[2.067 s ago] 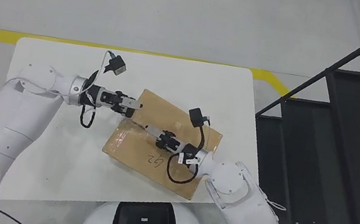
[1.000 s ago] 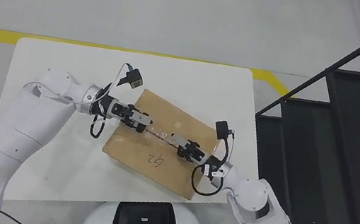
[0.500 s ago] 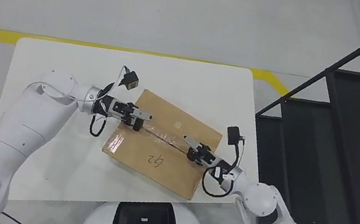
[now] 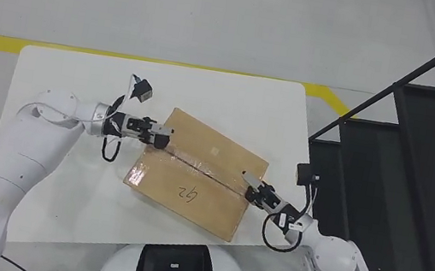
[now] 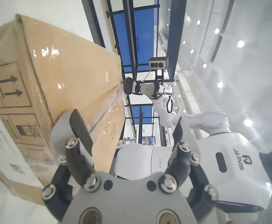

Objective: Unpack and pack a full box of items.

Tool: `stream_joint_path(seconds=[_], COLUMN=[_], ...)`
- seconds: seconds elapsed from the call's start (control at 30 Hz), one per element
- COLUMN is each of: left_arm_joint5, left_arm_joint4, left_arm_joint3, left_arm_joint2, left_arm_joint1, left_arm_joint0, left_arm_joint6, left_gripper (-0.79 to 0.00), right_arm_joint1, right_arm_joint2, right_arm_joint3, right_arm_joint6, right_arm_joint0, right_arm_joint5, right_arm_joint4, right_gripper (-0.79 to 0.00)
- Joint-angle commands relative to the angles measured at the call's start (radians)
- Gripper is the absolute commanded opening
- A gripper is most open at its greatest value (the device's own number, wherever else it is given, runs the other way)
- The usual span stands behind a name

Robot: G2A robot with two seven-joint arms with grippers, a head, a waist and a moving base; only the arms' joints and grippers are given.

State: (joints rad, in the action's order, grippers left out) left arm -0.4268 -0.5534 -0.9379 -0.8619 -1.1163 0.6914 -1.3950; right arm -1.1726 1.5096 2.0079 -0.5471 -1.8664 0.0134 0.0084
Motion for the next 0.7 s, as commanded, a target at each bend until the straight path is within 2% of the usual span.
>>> stream_joint_path(seconds=[0.0, 0.27, 0.43, 0.67], left_arm_joint5=[-0.007, -0.011, 0.020, 0.015], left_arm_joint4=[-0.028, -0.043, 0.002, -0.006], left_arm_joint3=[-0.030, -0.098, -0.084, -0.080], left_arm_joint2=[-0.033, -0.142, -0.144, -0.157], left_arm_joint1=[0.013, 0.063, 0.068, 0.069], left_arm_joint0=[0.027, 0.122, 0.138, 0.156], left_arm_joint6=[0.009, 0.013, 0.020, 0.029], left_gripper=[0.000, 0.000, 0.000, 0.000], right_arm_joint1=[0.001, 0.007, 0.010, 0.013], right_arm_joint2=[0.005, 0.038, 0.060, 0.062], right_arm_joint3=[-0.002, -0.008, 0.000, 0.007], right_arm_joint6=[-0.007, -0.026, -0.026, -0.036], right_arm_joint0=[-0.004, -0.015, -0.032, -0.038], right_arm_joint5=[0.000, 0.017, 0.025, 0.031], right_arm_joint4=[0.008, 0.037, 0.054, 0.068], right_gripper=[0.000, 0.000, 0.000, 0.000])
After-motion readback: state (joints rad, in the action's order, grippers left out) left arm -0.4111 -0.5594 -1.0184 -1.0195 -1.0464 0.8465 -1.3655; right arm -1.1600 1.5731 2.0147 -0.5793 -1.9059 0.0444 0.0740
